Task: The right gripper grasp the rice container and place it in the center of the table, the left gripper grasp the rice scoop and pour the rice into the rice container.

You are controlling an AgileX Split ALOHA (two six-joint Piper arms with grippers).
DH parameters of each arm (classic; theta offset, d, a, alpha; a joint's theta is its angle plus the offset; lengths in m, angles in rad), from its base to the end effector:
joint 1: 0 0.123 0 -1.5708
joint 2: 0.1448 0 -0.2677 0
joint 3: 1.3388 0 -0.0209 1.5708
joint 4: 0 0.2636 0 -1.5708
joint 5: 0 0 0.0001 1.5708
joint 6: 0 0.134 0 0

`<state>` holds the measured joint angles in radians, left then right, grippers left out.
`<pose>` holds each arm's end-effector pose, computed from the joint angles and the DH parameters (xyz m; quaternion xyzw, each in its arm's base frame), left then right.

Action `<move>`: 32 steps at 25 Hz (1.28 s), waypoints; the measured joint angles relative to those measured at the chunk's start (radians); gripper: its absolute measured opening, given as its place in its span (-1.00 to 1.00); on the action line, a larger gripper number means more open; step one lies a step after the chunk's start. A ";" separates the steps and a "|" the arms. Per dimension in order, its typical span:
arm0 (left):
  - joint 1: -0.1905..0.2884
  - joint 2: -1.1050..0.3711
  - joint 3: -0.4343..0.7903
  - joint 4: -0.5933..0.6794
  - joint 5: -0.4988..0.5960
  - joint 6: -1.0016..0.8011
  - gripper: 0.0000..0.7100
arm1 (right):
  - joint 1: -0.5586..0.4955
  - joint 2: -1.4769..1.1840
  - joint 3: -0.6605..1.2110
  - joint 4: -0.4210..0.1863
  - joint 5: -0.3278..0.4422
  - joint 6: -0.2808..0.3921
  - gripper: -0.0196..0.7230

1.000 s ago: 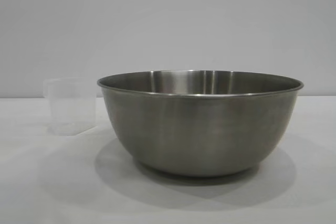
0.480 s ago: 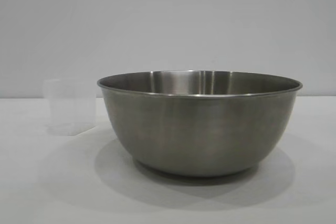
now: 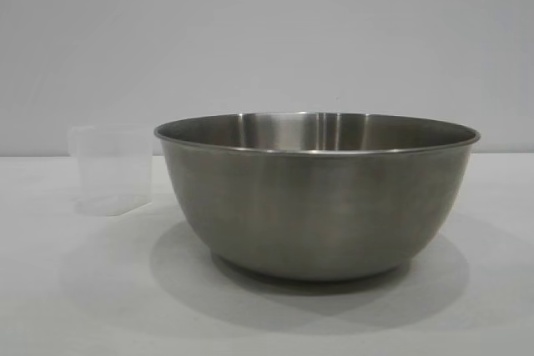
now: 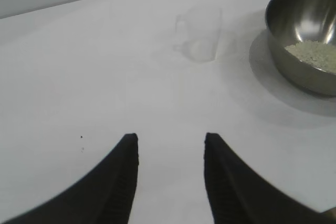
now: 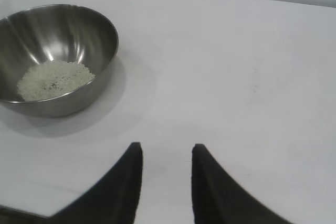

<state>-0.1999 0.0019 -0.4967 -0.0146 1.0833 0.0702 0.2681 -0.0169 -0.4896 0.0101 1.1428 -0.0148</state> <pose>0.0598 -0.0139 0.2600 0.1162 0.8525 -0.0403 0.5081 0.0532 0.0159 0.2519 -0.1234 0.8635 0.0667 0.4844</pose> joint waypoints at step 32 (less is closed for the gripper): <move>0.142 -0.019 0.011 -0.019 0.037 -0.014 -0.33 | -0.224 0.000 0.000 -0.002 0.000 0.000 -0.31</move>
<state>-0.0577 -0.0174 -0.4852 -0.0337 1.1204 0.0560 0.0441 -0.0169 -0.4896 0.0082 1.1428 -0.0148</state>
